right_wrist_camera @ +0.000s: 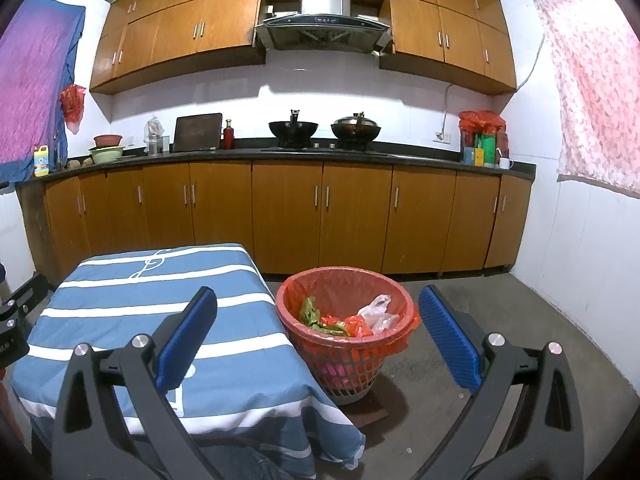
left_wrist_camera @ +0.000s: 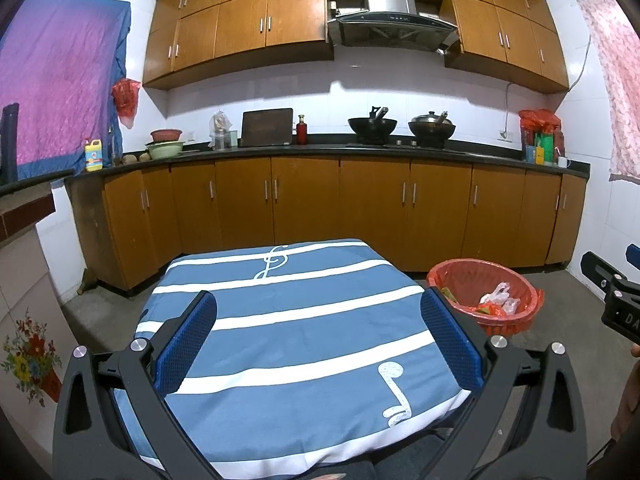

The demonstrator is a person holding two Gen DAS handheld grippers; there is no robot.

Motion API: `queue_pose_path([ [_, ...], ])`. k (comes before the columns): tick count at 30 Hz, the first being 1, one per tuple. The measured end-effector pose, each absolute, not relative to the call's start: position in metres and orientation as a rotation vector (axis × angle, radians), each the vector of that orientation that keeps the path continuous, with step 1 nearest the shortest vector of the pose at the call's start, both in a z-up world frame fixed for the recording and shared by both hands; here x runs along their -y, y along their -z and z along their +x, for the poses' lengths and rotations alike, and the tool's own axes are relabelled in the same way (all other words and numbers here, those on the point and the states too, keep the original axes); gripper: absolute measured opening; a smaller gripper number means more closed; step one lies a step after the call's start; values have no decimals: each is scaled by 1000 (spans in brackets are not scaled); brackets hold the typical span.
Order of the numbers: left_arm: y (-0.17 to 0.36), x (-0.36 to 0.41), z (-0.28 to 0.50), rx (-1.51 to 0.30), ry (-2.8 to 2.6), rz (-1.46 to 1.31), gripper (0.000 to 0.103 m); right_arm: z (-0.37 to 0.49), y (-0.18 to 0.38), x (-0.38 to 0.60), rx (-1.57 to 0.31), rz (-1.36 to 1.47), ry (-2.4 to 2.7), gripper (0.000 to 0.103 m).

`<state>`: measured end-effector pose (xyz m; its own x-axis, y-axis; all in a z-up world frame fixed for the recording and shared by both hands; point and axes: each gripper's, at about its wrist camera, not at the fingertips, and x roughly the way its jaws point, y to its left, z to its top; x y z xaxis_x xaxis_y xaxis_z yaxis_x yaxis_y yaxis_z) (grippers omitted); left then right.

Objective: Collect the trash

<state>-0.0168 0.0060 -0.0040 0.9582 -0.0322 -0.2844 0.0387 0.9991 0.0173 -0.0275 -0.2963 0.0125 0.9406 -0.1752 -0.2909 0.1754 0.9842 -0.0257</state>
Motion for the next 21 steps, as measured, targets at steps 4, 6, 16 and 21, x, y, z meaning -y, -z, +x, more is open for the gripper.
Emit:
queue_pose_path([
  [4,4,-6,-17,-288,35,24,101,-28,-13,298,-297,4,183,99],
  [6,4,-5,-17,-288,38,23,101,-28,-13,298,-297,4,183,99],
  [16,1,-1,-18,-284,45,24,101,-28,-13,300,-298,6,185,99],
  [21,0,-1,-18,-284,46,24,101,-29,-13,301,-298,10,187,99],
])
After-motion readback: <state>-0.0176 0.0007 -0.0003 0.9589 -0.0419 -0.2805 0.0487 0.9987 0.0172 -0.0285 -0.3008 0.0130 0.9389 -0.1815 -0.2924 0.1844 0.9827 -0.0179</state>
